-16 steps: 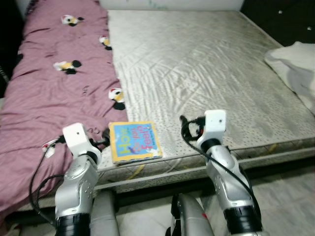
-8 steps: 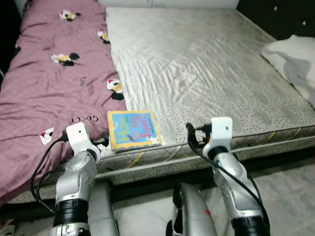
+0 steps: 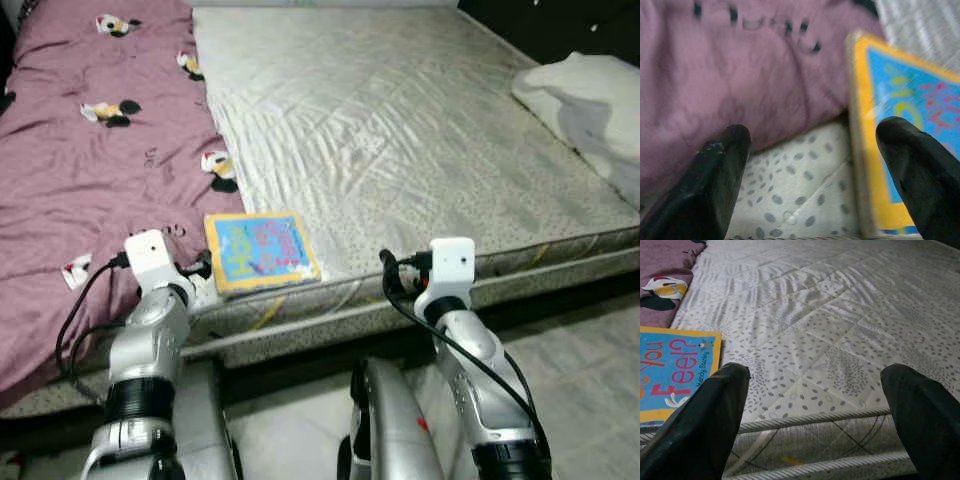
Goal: Clean up the room
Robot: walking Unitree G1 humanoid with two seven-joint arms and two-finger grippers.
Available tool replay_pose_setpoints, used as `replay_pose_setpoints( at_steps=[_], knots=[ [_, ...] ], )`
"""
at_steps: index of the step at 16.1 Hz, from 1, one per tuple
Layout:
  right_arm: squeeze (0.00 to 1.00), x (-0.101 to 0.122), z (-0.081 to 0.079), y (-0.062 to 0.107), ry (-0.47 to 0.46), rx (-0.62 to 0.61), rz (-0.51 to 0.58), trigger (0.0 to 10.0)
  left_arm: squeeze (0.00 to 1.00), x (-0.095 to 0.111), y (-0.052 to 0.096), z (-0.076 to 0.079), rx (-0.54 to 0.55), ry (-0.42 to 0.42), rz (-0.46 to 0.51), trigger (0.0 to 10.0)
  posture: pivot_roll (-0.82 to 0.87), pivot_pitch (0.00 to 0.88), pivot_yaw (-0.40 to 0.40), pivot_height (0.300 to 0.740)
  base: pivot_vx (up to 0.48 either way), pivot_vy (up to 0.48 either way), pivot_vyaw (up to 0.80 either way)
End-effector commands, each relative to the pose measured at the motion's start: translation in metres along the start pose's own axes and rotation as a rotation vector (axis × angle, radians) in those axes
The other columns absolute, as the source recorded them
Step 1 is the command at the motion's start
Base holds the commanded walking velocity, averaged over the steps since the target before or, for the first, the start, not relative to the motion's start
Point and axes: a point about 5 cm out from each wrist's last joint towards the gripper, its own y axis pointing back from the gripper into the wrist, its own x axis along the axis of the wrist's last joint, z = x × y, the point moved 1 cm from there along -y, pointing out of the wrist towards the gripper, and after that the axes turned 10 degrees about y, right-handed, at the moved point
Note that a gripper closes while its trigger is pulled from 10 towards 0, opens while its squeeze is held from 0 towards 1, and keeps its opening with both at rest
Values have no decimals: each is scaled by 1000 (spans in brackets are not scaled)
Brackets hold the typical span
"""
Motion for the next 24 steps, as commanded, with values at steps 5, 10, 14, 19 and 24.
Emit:
replay_pose_setpoints(
  at_steps=[5, 10, 14, 19, 24],
  knots=[
    [0, 6, 16, 8, 19, -40, 13, 10000, 0, 0, -16, 12, -48, -26, -44, 10000, -146, 90, -85, 516, 0, 0, 0],
    [0, 8, 15, 8, 30, -38, 15, 10000, 0, -5, -20, 29, -116, -46, -46, 10000, -151, 86, -89, 481, 0, 0, 0],
    [0, 10, 14, 10, 20, -34, 24, 10000, 0, -14, -23, 28, -94, -35, -63, 10000, -165, 83, -86, 481, 0, 0, 0],
    [0, 10, 17, 13, 8, -50, 23, 10000, 0, -7, -27, 35, -125, -27, -54, 10000, -178, 81, -79, 442, 0, 0, 0],
    [0, 12, 18, 12, 15, -53, 27, 10000, 0, 3, -28, 42, -189, 101, -16, 5255, -181, 75, -79, 442, 0, 0, 0]
  ],
)
